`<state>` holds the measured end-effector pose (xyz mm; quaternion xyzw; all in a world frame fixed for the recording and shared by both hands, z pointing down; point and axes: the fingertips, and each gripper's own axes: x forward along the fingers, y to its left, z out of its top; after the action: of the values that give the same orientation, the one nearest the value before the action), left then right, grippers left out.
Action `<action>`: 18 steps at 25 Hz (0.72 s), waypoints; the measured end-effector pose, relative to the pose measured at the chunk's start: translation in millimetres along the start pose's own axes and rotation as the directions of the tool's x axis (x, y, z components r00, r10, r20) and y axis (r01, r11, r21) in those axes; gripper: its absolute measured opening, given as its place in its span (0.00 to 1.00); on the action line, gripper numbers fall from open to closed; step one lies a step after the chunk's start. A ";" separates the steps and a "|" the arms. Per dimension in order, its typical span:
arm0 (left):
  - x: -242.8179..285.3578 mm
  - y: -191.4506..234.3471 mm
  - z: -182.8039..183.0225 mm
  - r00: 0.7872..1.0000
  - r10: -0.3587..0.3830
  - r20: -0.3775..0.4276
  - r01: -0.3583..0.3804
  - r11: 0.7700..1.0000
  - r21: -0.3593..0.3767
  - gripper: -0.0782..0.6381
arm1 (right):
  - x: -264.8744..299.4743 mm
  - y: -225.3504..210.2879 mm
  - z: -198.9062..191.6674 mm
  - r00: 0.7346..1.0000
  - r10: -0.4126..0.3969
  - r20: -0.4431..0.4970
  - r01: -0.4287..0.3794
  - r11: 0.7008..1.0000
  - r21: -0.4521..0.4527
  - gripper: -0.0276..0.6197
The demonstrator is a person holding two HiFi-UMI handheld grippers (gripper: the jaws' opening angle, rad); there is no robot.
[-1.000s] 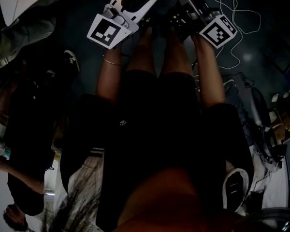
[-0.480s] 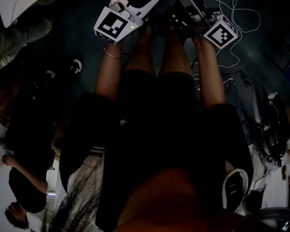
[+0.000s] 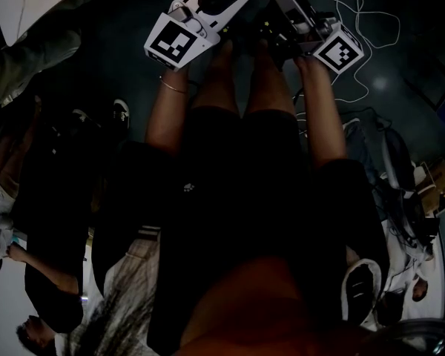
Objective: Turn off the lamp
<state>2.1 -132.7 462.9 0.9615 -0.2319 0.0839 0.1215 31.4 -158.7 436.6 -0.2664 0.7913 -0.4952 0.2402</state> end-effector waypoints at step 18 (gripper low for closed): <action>25.2 -0.4 -11.9 0.998 -0.024 -0.060 0.023 0.999 -0.028 0.13 | -0.8 -24.0 16.9 0.997 -0.063 -0.051 0.059 0.995 -0.087 0.18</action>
<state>23.2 -139.8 479.7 0.9594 -0.2179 0.1083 0.1425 47.3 -178.1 452.0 -0.2869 0.8093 -0.4752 0.1921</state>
